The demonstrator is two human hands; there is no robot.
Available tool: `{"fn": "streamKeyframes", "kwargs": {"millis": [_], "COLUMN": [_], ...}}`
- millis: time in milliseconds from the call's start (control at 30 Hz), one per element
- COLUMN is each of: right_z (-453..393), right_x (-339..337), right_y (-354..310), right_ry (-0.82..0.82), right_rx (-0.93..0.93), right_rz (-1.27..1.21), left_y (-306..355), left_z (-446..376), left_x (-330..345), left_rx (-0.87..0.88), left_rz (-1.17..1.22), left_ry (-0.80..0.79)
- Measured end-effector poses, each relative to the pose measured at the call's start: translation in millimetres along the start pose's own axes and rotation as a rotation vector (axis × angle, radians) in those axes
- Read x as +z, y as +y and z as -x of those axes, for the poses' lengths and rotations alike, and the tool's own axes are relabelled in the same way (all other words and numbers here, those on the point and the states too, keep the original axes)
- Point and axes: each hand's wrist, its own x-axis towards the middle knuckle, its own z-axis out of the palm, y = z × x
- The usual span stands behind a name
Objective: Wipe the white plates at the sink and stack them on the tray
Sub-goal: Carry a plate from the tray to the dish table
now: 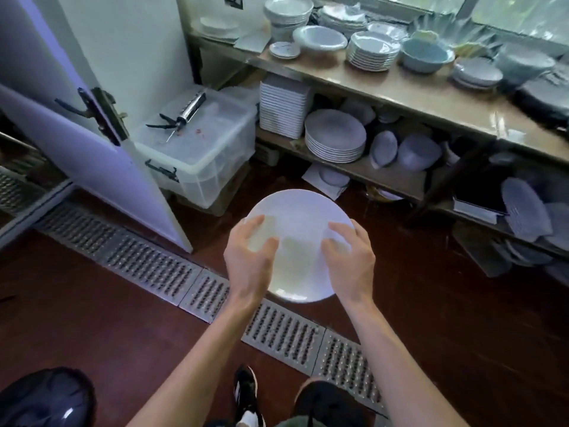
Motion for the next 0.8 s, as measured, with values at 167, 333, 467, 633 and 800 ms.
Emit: {"fn": "streamKeyframes", "kwargs": {"millis": [167, 333, 467, 633, 800], "right_z": [-82, -173, -245, -328, -396], "right_x": [-13, -31, -57, -90, -110], "right_y": [6, 29, 44, 58, 65], "right_ry": [0.065, 0.17, 0.217, 0.227, 0.206], "right_rx": [0.011, 0.029, 0.014, 0.023, 0.027], "right_rz": [0.006, 0.002, 0.003, 0.003, -0.001], "left_y": [24, 39, 52, 69, 83], "left_z": [-60, -123, -162, -202, -241], "left_x": [65, 154, 228, 310, 370], "left_rx": [0.012, 0.06, 0.063, 0.044, 0.035], "left_rz": [-0.005, -0.047, -0.049, -0.026, -0.01], "left_ry": [-0.093, -0.161, -0.183, -0.172, -0.169]}}
